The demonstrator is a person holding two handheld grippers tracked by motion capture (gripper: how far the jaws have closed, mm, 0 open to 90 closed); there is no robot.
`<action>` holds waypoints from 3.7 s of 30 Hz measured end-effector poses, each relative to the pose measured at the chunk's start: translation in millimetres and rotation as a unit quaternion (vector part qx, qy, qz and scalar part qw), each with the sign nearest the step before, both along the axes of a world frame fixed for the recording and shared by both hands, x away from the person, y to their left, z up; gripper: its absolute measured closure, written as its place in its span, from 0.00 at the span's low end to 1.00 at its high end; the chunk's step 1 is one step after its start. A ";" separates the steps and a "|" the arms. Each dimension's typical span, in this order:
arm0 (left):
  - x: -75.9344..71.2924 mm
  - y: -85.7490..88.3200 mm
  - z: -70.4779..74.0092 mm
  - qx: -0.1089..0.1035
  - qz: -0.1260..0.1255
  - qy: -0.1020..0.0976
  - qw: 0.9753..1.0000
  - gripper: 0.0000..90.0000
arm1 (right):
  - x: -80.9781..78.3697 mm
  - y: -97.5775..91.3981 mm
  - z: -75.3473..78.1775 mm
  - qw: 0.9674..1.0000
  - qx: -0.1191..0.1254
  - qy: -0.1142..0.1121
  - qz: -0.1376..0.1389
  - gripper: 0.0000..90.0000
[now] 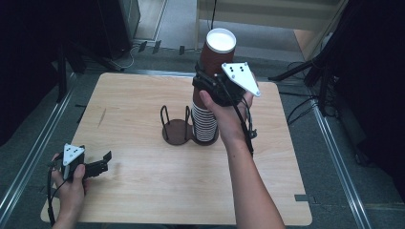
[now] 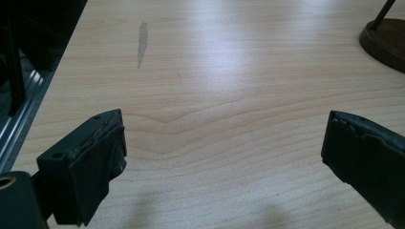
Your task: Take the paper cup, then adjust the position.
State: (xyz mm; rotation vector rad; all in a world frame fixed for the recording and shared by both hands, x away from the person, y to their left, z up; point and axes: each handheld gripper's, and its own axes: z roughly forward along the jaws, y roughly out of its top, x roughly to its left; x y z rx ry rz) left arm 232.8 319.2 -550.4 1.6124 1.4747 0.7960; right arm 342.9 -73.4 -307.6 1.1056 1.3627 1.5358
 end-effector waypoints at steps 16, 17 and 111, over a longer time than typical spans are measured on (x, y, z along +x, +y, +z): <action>0.2 -0.2 -0.1 0.000 -0.003 0.000 1.000 0.03 | -2.8 -22.4 15.8 1.000 0.017 -0.012 -0.020 0.14; 0.2 -0.2 -0.1 0.000 -0.003 0.000 1.000 0.03 | -3.0 -25.0 15.4 1.000 0.017 -0.012 -0.022 0.14; 7.7 -118.7 99.4 -0.080 -0.269 -0.048 0.958 0.00 | -91.2 -79.3 -178.9 0.987 -0.108 0.115 -0.030 0.14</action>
